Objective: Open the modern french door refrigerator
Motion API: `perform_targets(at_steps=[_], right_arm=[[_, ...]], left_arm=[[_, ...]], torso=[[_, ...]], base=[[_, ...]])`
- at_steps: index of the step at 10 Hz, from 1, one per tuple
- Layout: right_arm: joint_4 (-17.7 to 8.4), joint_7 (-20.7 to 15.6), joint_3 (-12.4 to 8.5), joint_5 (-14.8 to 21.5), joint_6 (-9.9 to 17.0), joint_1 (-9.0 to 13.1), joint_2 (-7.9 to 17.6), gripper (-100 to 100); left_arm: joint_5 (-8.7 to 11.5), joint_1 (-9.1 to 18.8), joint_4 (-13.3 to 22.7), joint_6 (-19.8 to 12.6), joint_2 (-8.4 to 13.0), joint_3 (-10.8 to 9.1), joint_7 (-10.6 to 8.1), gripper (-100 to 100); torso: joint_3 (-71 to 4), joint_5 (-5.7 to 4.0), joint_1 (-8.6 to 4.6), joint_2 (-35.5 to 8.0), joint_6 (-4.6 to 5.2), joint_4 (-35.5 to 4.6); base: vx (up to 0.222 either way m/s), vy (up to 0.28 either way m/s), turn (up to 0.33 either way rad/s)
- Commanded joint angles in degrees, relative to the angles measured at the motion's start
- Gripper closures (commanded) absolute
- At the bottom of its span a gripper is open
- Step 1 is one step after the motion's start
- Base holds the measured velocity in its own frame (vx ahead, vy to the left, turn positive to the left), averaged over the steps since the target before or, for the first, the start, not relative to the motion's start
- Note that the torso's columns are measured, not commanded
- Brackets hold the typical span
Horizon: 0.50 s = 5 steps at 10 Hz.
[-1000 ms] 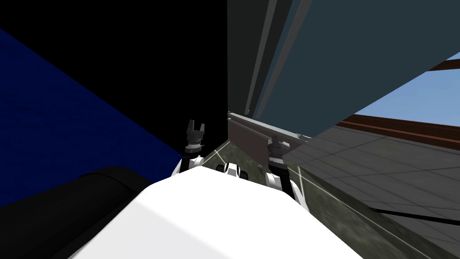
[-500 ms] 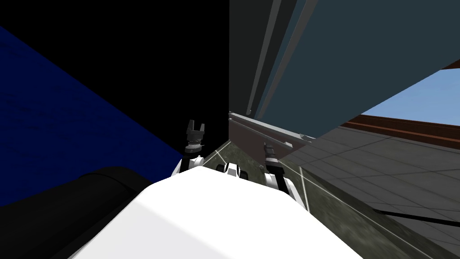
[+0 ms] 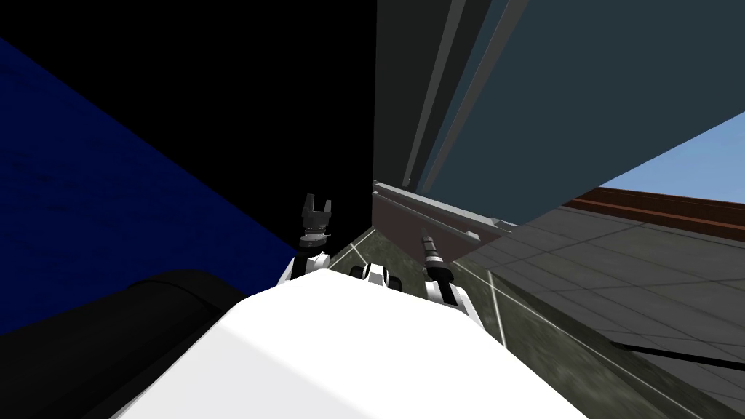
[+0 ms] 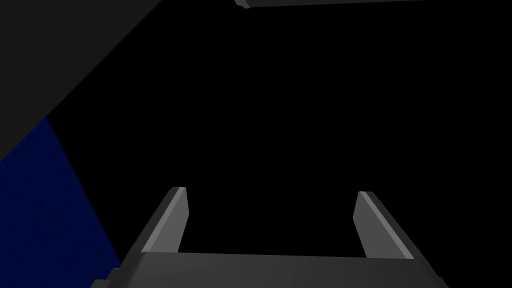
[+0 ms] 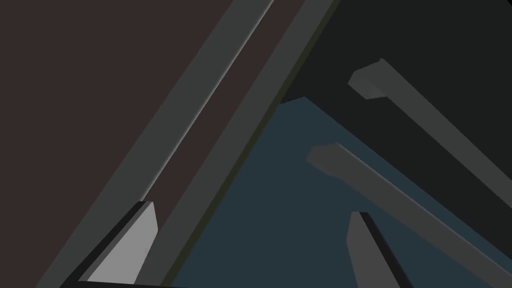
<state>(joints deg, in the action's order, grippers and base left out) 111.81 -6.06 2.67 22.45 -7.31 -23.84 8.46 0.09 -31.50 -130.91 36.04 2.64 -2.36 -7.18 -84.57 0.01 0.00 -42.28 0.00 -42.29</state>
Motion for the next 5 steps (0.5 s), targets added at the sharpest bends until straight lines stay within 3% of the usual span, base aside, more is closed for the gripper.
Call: perform_targets(at_steps=[1, 2, 3, 4, 5], right_arm=[[-2.3, 0.1, 0.2, 4.7, 4.0, 0.3, 0.7, -100], [-2.3, 0.1, 0.2, 5.0, 4.4, 0.3, 0.7, -100], [-4.4, -0.2, 0.7, 7.4, 6.8, 0.7, 0.9, -100], [-4.4, -0.2, 0.7, 9.0, 7.8, 0.7, 0.9, -100], [-6.6, -0.4, 1.1, 10.7, 9.9, 1.2, 1.1, -100]], left_arm=[[0.0, 0.0, 0.0, 0.0, 0.0, 0.00, 0.00, 0], [0.0, 0.0, 0.0, 0.0, 0.0, 0.00, 0.00, 0], [0.0, 0.0, 0.0, 0.0, 0.0, 0.00, 0.00, 0], [0.0, 0.0, 0.0, 0.0, 0.0, 0.00, 0.00, 0], [0.0, 0.0, 0.0, 0.0, 0.0, 0.00, 0.00, 0]], torso=[[0.0, 0.00, 0.03, 0.0, 0.00, 0.0], [0.0, 0.00, -0.01, 0.0, 0.00, 0.0], [0.0, -0.03, -0.12, 0.0, 0.00, 0.0], [0.0, -0.03, -0.04, 0.0, -0.01, 0.0], [0.0, 0.00, 0.00, 0.0, 0.00, 0.0]], base=[[0.015, 0.060, 0.006], [0.005, 0.024, -0.001], [0.005, 0.035, 0.018], [0.008, 0.041, 0.011], [0.019, 0.069, 0.023]])
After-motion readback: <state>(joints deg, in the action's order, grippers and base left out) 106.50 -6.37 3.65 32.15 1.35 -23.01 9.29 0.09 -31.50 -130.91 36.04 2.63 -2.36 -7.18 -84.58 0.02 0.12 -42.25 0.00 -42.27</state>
